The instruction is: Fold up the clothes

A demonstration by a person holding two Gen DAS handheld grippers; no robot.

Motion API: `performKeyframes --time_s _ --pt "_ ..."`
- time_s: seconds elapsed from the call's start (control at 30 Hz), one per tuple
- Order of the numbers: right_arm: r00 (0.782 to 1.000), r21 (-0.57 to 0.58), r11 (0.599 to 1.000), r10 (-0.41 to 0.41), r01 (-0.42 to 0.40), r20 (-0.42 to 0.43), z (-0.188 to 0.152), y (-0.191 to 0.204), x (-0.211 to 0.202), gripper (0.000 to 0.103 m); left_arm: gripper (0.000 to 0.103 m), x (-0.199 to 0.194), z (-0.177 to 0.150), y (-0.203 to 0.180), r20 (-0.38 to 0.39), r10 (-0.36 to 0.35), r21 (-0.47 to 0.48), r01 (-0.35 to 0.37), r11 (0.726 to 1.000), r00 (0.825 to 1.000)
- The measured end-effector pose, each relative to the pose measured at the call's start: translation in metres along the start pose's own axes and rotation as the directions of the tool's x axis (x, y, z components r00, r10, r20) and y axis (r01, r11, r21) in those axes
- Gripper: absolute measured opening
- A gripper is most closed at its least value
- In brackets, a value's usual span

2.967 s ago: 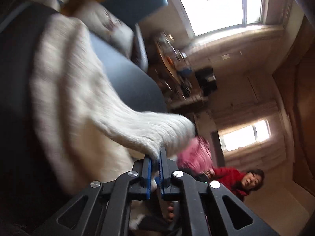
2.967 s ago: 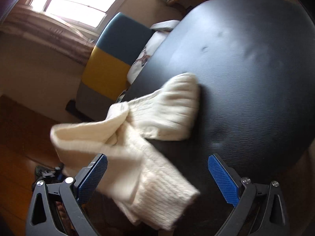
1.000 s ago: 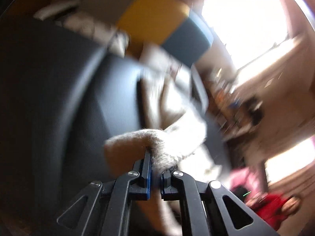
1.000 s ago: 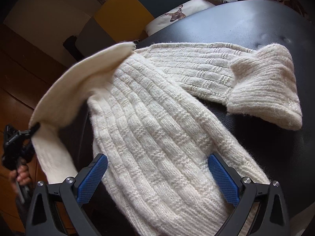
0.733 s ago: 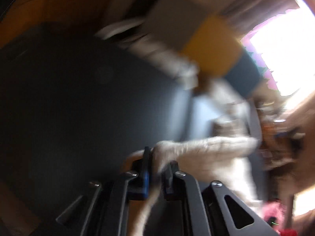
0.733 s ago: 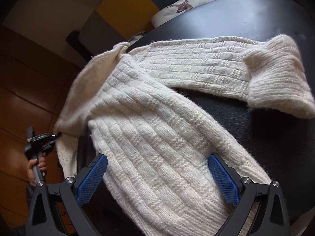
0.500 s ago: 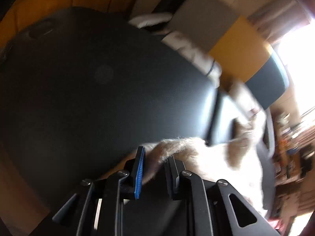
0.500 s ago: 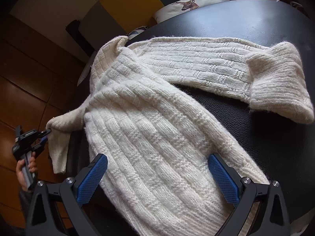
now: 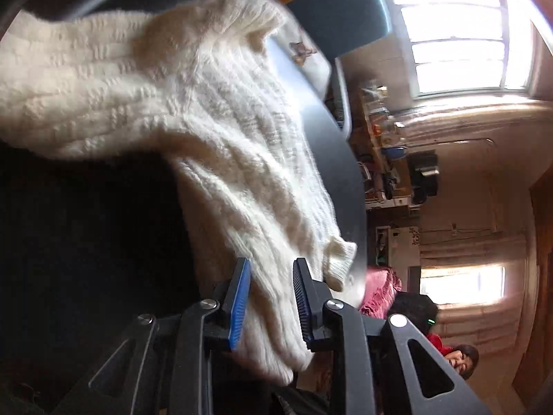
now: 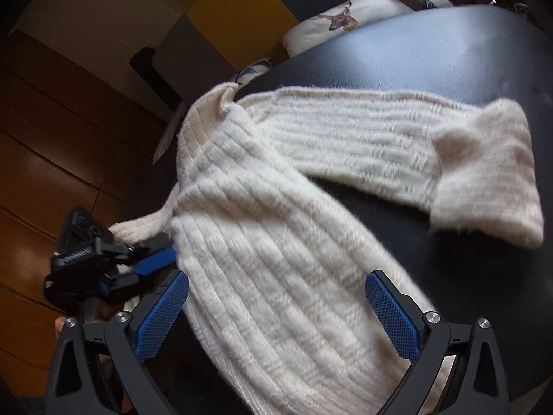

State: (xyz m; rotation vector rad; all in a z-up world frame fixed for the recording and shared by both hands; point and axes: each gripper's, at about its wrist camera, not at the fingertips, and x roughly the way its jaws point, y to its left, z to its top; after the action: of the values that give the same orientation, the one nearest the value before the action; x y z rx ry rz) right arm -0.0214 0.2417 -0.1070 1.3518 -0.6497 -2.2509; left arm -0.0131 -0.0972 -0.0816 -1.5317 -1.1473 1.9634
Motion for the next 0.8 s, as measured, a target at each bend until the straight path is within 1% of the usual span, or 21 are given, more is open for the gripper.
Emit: performKeyframes --time_s 0.13,0.2,0.23,0.27,0.33,0.37,0.43,0.5,0.53,0.57,0.6,0.67,0.8 --pt "0.999 -0.005 1.0 0.004 -0.004 0.04 0.034 0.0 0.0 0.103 0.025 0.029 0.039 0.006 0.006 0.011 -0.046 -0.011 0.999 1.0" --pt "0.998 0.01 1.0 0.029 -0.029 0.057 0.054 -0.002 0.003 0.103 0.025 0.044 0.064 0.027 0.027 0.007 -0.106 -0.004 0.994 1.0" --pt "0.997 0.023 0.998 0.056 -0.057 0.059 0.064 -0.003 0.006 0.103 0.025 0.033 0.061 0.039 0.042 -0.014 -0.123 0.019 0.992 0.999" --pt "0.994 0.04 0.995 0.091 -0.093 0.056 0.075 -0.005 0.012 0.103 0.025 0.031 0.055 0.037 0.049 -0.02 -0.116 0.026 0.993 0.999" --pt "0.989 0.094 0.985 0.142 -0.146 0.042 0.092 -0.01 0.026 0.103 0.026 0.039 0.06 0.024 0.037 -0.011 -0.087 0.014 0.996 0.999" --pt "0.986 0.121 0.979 0.163 -0.166 0.033 0.1 -0.012 0.033 0.103 0.027 0.049 0.065 0.018 0.018 0.0 -0.077 0.001 0.997 1.0" --pt "0.984 0.159 0.971 0.178 -0.177 0.008 0.109 -0.018 0.048 0.103 0.027 0.057 0.07 0.017 0.018 -0.01 -0.087 0.012 0.996 1.0" --pt "0.99 0.193 0.973 0.136 -0.129 -0.021 0.115 -0.027 0.061 0.103 0.021 0.062 0.075 0.016 0.022 -0.023 -0.099 0.025 0.995 0.999" --pt "0.994 0.212 0.973 0.1 -0.089 -0.04 0.116 -0.033 0.067 0.103 0.012 0.065 0.078 0.016 0.024 -0.029 -0.105 0.032 0.994 0.999" --pt "0.997 0.234 0.972 0.034 -0.018 -0.066 0.114 -0.042 0.07 0.103 0.01 0.064 0.078 0.012 0.043 -0.028 -0.09 0.031 0.995 0.999" --pt "0.997 0.251 0.968 0.0 0.019 -0.078 0.112 -0.05 0.071 0.103 0.009 0.063 0.079 0.008 0.064 -0.025 -0.071 0.03 0.997 0.998" --pt "0.998 0.268 0.963 0.044 -0.031 -0.045 0.108 -0.061 0.062 0.102 0.008 0.056 0.081 0.002 0.099 -0.03 -0.053 0.035 0.998 0.995" --pt "0.999 0.283 0.958 -0.036 0.039 -0.017 0.097 -0.076 0.039 0.101 0.008 0.004 0.088 -0.006 0.199 -0.055 0.033 0.049 0.998 0.978"
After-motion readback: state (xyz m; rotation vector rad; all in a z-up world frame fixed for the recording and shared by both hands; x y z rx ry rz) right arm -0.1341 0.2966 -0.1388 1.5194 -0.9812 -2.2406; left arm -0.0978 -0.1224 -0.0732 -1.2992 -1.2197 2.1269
